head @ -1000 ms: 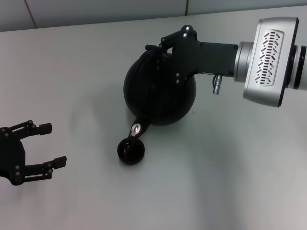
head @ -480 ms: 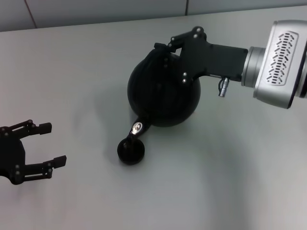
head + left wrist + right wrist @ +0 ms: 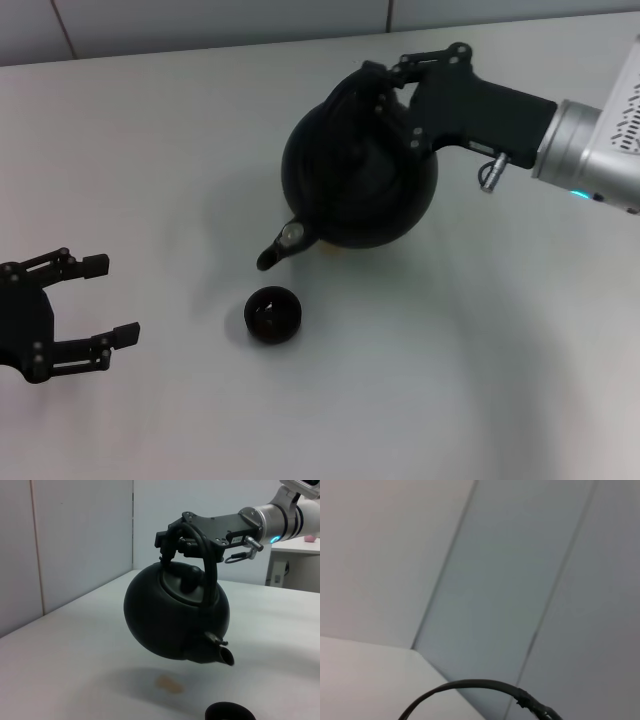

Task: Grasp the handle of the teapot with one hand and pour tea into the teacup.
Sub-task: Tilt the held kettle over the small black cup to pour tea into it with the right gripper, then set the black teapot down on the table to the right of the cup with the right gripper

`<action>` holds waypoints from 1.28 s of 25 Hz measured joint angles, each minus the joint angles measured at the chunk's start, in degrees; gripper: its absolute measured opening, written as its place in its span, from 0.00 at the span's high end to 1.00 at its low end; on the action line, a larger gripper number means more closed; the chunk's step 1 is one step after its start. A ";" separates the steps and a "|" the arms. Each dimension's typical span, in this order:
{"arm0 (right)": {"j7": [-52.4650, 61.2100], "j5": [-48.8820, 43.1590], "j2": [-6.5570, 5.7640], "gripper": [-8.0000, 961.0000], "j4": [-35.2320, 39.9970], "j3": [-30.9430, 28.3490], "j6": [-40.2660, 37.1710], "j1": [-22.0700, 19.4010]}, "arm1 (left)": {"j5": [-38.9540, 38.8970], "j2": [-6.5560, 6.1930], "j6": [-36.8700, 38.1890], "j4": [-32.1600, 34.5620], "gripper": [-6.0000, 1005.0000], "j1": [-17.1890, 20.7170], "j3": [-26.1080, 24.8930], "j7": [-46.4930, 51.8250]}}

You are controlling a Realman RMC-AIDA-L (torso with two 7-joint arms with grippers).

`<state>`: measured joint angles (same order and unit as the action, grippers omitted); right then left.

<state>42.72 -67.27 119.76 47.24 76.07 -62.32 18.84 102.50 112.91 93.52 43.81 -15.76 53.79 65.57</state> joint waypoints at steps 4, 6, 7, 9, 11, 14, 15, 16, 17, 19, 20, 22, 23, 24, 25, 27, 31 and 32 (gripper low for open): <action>0.02 5.97 -0.18 0.89 -3.32 -0.24 0.00 -0.52 | 0.05 0.08 0.00 -0.02 0.14 -0.12 0.00 0.00; 0.04 10.50 -0.35 0.89 -6.15 -0.42 -0.13 -0.54 | 0.07 0.10 0.00 0.01 0.14 -0.12 0.00 0.01; 0.04 12.63 -0.35 0.89 -7.63 -0.61 -0.19 -0.57 | 0.07 0.13 0.00 0.05 0.14 -0.12 0.00 0.02; 0.04 16.90 -0.37 0.89 -10.64 -0.92 -0.29 -0.81 | 0.07 0.18 0.00 0.15 0.14 -0.06 0.00 0.03; 0.04 17.86 -0.37 0.89 -11.24 -0.96 -0.29 -0.98 | 0.07 0.20 0.00 0.21 0.14 0.00 0.00 0.12; 0.13 19.38 -0.40 0.89 -13.00 -1.37 -0.31 -1.41 | 0.07 0.20 0.00 0.22 0.14 -0.05 0.00 0.23; 0.13 19.38 -0.40 0.89 -13.00 -1.37 -0.31 -1.41 | 0.07 0.20 0.00 0.22 0.14 -0.09 0.00 0.20; 0.30 19.41 -0.40 0.89 -13.65 -1.67 -0.28 -1.39 | 0.07 0.20 0.00 0.22 0.14 -0.09 0.00 0.20; 0.43 19.42 -0.40 0.89 -14.06 -1.89 -0.19 -1.34 | 0.07 0.20 0.00 0.22 0.14 -0.11 0.00 0.15; 0.62 19.45 -0.41 0.89 -15.41 -2.52 0.04 -1.02 | 0.07 0.20 0.00 0.22 0.14 -0.17 0.00 0.10; 0.67 19.45 -0.41 0.89 -15.91 -2.79 0.09 -0.90 | 0.07 0.20 0.00 0.22 0.14 -0.17 0.00 0.10; 0.72 19.49 -0.41 0.89 -16.94 -3.22 0.13 -0.77 | 0.06 0.20 0.01 0.22 0.14 -0.21 0.00 0.09; 0.72 19.49 -0.41 0.89 -16.94 -3.22 0.13 -0.77 | 0.06 0.20 0.01 0.22 0.14 -0.21 0.00 0.09; 0.72 19.51 -0.41 0.89 -17.37 -3.25 0.17 -0.76 | 0.06 0.20 0.03 0.22 0.14 -0.22 0.00 0.08; 0.72 19.51 -0.41 0.89 -17.37 -3.25 0.17 -0.76 | 0.06 0.20 0.04 0.22 0.14 -0.22 0.01 0.08; 0.72 19.53 -0.41 0.89 -17.82 -3.25 0.28 -0.72 | 0.06 0.24 0.06 0.22 0.14 -0.19 0.08 0.06; 0.69 19.54 -0.41 0.89 -18.59 -3.25 0.41 -0.65 | 0.06 0.24 0.19 0.20 0.14 0.10 0.07 0.05; 0.62 19.54 -0.42 0.89 -18.80 -3.25 0.45 -0.65 | 0.06 0.24 0.26 0.22 0.14 0.19 0.05 0.05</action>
<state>43.33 -47.73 119.35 28.44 72.82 -61.87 18.20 102.57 113.15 93.78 44.03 -15.57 53.84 65.61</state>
